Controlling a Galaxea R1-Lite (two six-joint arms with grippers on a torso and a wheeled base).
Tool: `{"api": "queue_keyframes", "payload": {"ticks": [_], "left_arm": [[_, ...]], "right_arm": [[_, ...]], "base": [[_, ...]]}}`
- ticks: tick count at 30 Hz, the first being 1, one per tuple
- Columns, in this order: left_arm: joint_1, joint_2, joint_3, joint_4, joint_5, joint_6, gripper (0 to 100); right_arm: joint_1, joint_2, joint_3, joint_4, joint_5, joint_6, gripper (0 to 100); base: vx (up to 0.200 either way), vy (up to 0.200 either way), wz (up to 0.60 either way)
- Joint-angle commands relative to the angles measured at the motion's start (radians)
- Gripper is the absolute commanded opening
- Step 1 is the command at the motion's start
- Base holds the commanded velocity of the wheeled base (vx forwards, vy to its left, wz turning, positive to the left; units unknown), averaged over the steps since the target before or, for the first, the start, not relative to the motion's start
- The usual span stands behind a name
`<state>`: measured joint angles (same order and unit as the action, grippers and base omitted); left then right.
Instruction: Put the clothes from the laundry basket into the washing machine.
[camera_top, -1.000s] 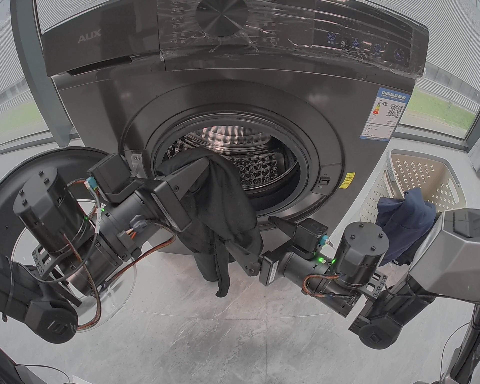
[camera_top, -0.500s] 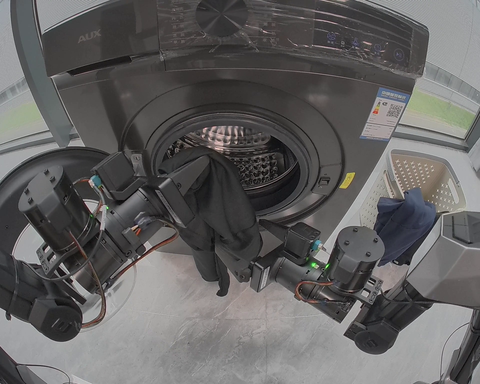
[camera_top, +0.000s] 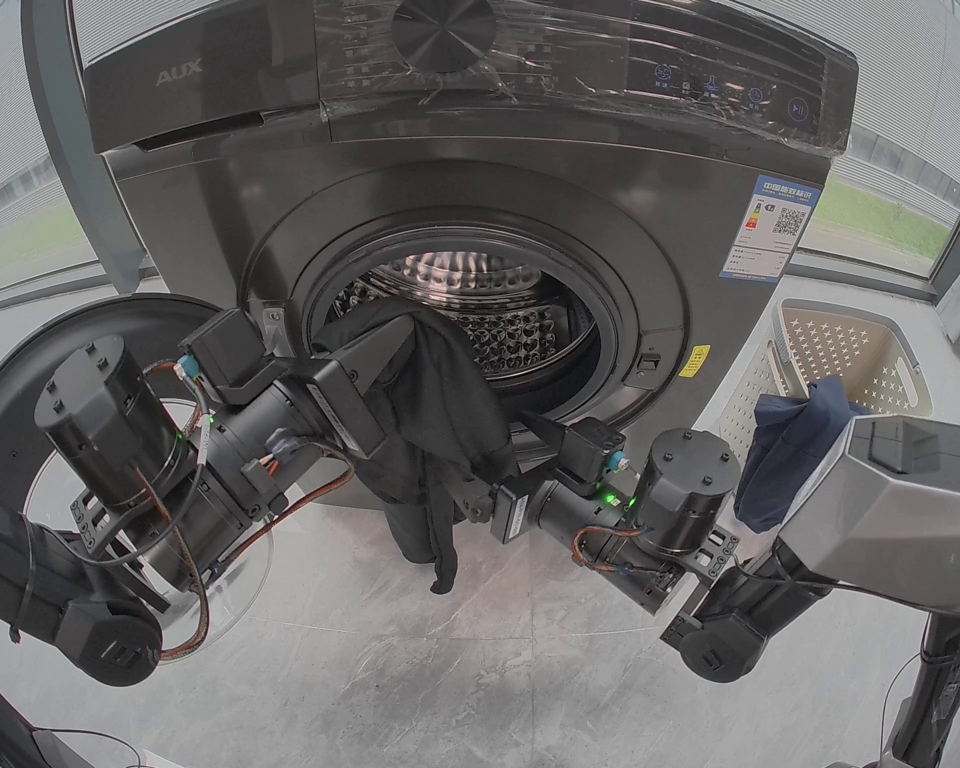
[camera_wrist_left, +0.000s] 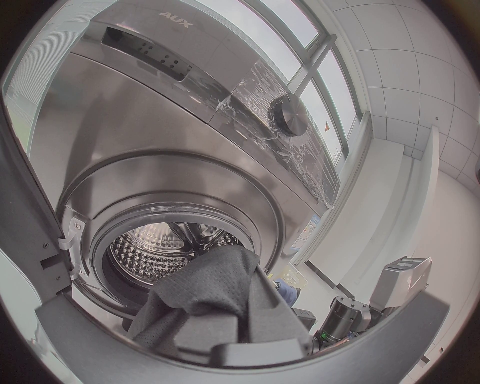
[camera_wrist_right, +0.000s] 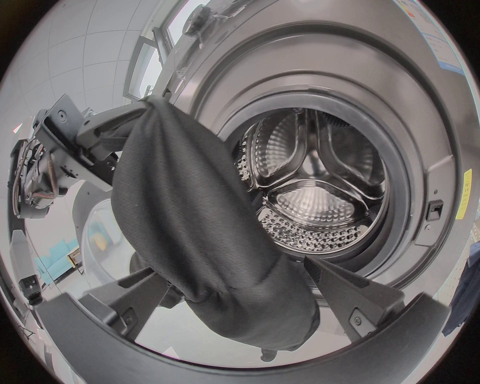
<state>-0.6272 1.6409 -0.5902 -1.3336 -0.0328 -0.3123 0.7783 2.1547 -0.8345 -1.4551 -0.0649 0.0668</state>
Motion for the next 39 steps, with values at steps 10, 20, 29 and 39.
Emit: {"api": "queue_keyframes", "payload": {"ticks": [10,20,29,39], "left_arm": [[-0.003,-0.003,0.006,-0.001,0.001,-0.001,0],[-0.011,-0.015,0.012,0.001,0.001,-0.001,0],[-0.011,-0.015,0.01,0.001,0.001,-0.001,0],[-0.006,-0.004,-0.005,0.001,0.001,-0.002,0]], "right_arm": [[-0.099,-0.153,0.11,0.018,0.002,-0.015,100],[-0.079,-0.056,0.015,0.018,0.002,-0.013,100],[-0.071,-0.006,-0.058,0.016,0.005,-0.013,100],[-0.054,-0.006,-0.052,0.016,0.004,-0.012,100]], "base": [[0.0,0.0,0.0],[0.0,0.0,0.0],[0.0,0.0,0.0],[0.0,0.0,0.0]]}}
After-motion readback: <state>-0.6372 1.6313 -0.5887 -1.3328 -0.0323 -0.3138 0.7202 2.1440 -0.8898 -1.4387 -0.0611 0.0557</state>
